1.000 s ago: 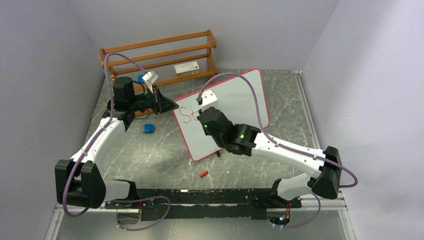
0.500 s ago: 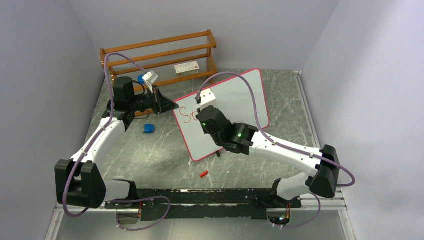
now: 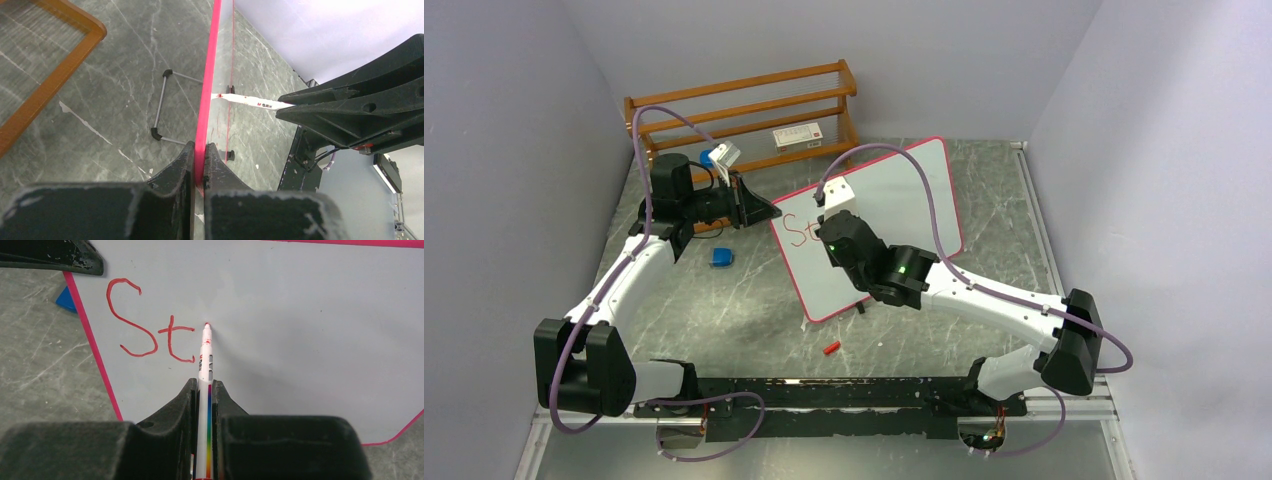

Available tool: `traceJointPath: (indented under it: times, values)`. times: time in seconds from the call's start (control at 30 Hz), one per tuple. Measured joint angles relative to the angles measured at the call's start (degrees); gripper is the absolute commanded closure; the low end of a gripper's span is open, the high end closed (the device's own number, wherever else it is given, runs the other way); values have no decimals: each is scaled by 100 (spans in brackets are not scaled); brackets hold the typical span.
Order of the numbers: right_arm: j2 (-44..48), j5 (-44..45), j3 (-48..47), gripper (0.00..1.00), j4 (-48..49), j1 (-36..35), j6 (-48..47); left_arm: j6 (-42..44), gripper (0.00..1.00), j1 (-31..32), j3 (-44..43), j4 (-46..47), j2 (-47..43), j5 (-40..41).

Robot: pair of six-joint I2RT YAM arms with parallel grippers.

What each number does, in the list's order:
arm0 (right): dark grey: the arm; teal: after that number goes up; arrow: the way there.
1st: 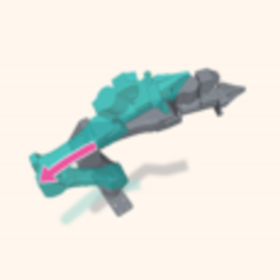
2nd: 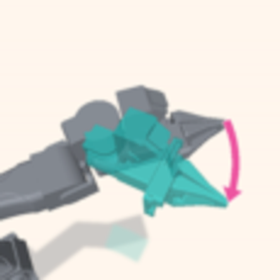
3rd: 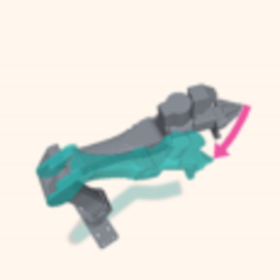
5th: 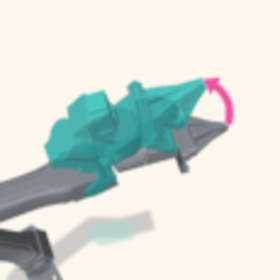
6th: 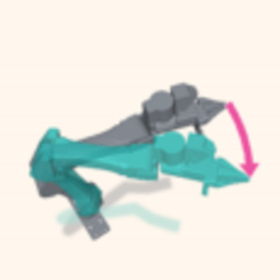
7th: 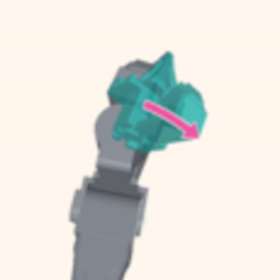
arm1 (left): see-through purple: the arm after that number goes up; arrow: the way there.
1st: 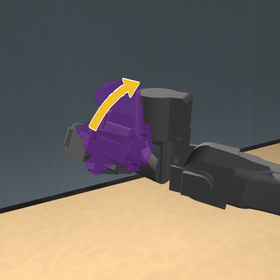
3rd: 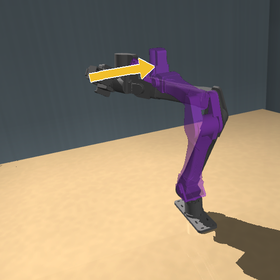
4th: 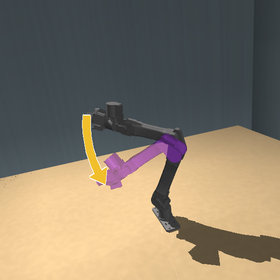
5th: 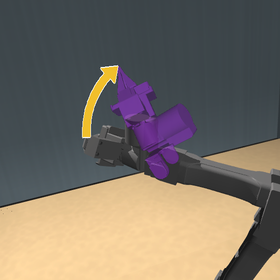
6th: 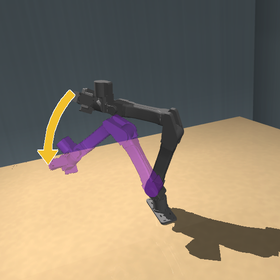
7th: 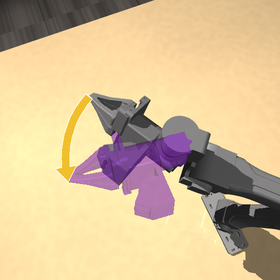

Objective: Write a sentence on the whiteboard

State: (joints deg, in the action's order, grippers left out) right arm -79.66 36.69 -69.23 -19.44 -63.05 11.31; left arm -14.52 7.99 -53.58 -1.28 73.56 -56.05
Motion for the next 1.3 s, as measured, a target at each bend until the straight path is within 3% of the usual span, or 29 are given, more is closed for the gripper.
traceJointPath:
  times: [1.3]
  values:
    - [83,-140,219,100,-485,-2,391,17,95,0,-2,0,17,35]
